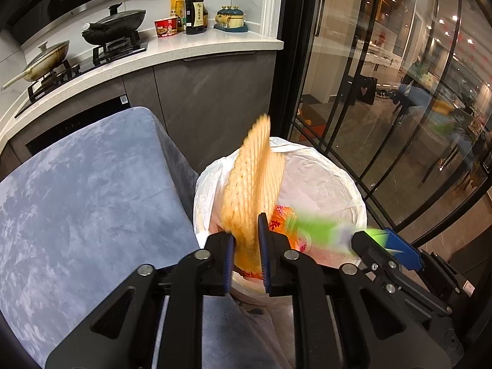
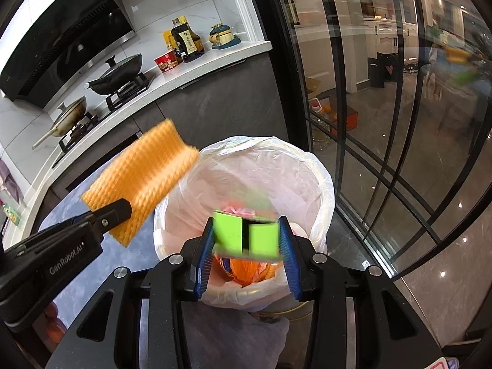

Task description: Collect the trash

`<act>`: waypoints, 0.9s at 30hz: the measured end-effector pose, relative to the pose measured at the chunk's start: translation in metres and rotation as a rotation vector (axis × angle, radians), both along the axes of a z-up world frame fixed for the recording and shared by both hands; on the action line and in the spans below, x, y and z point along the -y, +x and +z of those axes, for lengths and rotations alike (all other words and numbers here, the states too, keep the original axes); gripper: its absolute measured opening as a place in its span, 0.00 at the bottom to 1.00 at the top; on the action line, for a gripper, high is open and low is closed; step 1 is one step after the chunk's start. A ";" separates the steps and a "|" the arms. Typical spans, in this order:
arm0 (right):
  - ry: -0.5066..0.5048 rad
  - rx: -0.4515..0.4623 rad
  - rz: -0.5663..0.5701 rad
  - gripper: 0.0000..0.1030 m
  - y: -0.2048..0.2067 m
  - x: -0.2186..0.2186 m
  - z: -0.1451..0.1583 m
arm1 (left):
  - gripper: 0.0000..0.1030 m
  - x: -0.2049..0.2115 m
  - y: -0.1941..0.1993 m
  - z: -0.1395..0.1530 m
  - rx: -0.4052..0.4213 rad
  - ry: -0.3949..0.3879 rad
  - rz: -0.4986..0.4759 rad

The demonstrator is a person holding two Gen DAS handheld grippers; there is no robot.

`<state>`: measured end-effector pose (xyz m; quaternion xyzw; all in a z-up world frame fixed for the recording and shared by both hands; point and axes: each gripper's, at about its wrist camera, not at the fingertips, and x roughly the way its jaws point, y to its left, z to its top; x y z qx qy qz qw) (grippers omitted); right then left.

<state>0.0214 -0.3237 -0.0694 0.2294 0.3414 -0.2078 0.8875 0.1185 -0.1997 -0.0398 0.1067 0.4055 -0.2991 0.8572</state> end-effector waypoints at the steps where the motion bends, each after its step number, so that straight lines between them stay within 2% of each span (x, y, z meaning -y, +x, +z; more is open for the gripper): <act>1: -0.003 0.001 -0.003 0.38 0.000 0.001 0.000 | 0.17 0.000 0.000 0.000 0.002 0.001 0.002; 3: -0.005 0.003 -0.007 0.38 0.000 0.002 0.000 | 0.26 0.001 0.000 -0.001 0.004 0.001 0.006; 5: -0.006 0.007 -0.008 0.38 0.000 0.003 0.002 | 0.40 0.001 -0.001 0.000 0.016 0.003 0.014; 8: -0.008 0.022 -0.009 0.39 -0.002 0.003 0.009 | 0.53 -0.001 -0.002 0.003 0.023 0.002 0.023; 15: -0.045 0.066 -0.012 0.53 -0.008 0.002 0.036 | 0.62 -0.010 -0.004 0.018 0.045 -0.006 0.044; 19: -0.068 0.062 -0.002 0.58 -0.014 0.000 0.045 | 0.68 -0.018 -0.006 0.021 0.060 0.010 0.055; 23: -0.072 0.042 0.004 0.63 -0.019 -0.003 0.046 | 0.84 -0.025 -0.010 0.022 0.055 0.024 0.078; 27: -0.102 0.028 -0.002 0.73 -0.027 -0.007 0.052 | 0.85 -0.029 -0.016 0.022 0.066 0.044 0.078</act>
